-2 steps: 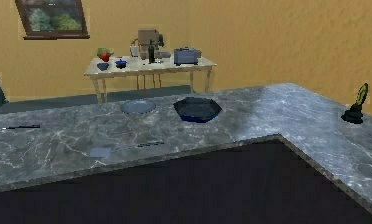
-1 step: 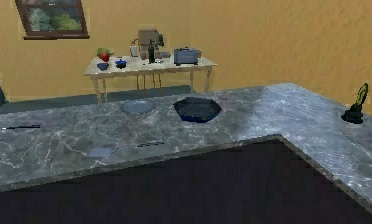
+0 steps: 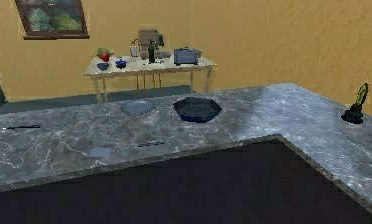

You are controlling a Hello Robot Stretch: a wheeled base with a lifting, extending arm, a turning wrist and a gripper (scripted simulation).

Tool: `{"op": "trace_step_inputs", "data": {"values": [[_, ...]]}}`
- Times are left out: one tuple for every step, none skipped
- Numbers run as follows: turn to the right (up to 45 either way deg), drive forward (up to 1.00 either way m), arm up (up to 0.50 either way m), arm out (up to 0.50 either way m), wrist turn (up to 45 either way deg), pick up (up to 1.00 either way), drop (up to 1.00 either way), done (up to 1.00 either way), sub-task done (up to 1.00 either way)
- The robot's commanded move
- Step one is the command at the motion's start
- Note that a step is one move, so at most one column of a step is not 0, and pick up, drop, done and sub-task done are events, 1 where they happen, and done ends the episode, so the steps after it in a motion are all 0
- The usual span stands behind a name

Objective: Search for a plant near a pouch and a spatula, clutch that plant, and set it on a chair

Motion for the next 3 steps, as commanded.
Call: {"op": "trace_step_inputs", "data": {"values": [[0.0, 0.00, 0.10, 0.00, 0.0, 0.00, 0.00, 0.00, 0.00], [0.0, 0.00, 0.02, 0.00, 0.0, 0.00, 0.00, 0.00, 0.00], [0.0, 0.00, 0.00, 0.00, -45.0, 0.00, 0.00, 0.00, 0.00]]}}
